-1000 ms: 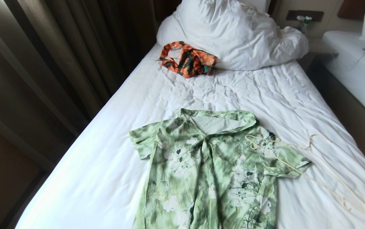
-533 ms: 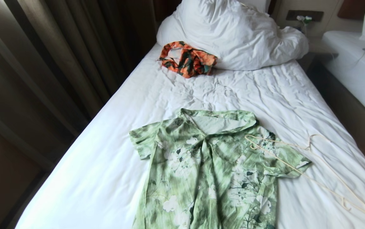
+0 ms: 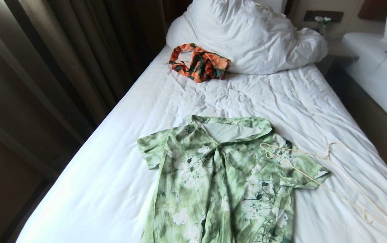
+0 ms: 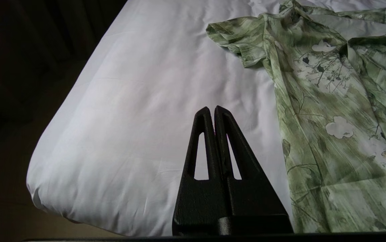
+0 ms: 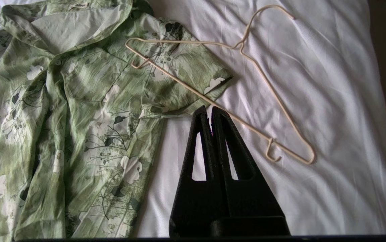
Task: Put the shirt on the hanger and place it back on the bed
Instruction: Lift the shirt and hanger
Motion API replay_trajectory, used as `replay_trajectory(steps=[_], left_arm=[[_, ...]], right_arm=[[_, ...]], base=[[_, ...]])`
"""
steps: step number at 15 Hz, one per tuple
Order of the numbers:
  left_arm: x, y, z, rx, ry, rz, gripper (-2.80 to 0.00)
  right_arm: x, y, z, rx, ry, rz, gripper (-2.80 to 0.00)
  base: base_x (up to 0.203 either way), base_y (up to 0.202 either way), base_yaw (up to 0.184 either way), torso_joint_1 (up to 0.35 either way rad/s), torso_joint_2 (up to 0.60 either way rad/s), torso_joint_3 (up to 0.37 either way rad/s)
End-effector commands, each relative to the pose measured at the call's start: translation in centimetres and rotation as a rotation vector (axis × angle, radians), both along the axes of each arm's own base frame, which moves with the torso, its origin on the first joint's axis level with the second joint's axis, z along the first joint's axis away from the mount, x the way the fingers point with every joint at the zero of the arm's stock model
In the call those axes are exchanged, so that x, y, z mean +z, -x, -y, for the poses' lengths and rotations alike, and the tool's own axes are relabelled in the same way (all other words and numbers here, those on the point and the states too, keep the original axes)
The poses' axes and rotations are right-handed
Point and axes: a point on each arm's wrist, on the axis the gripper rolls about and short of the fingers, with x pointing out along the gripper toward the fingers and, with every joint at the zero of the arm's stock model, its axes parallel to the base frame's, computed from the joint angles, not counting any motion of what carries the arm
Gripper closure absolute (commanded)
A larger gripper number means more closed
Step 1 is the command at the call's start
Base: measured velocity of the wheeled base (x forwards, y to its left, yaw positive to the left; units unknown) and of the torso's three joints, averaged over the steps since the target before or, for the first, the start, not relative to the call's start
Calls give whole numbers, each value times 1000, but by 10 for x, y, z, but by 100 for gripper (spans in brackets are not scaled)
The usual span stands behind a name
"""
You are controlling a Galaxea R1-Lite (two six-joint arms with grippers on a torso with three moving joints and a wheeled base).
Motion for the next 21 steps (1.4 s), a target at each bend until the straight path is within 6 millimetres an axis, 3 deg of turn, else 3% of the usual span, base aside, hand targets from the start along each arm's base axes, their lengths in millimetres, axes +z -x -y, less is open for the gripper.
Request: replay_trajectory(steps=[1, 5, 9, 11, 14, 21], left_arm=[[0, 0, 0, 0, 1, -1, 0], [0, 0, 0, 0, 1, -1, 0], [0, 0, 0, 0, 1, -1, 0], [0, 0, 0, 0, 1, -1, 0], [0, 0, 0, 0, 1, -1, 0], [0, 0, 0, 0, 1, -1, 0]], right_arm=[[-20, -67, 1, -22, -52, -213, 0], [-56, -133, 14, -90, -173, -430, 0], [-72, -183, 64, -93, -358, -520, 0], [-77, -184, 88, 39, -450, -540, 0], [-76, -168, 119, 215, -552, -506, 0], [-119, -160, 176, 342, -452, -562, 0]], base=[[0, 0, 0, 0, 0, 0], [0, 0, 0, 0, 0, 0], [0, 0, 0, 0, 0, 0], [0, 0, 0, 0, 0, 0], [0, 0, 0, 0, 0, 0], [0, 0, 0, 0, 0, 0]])
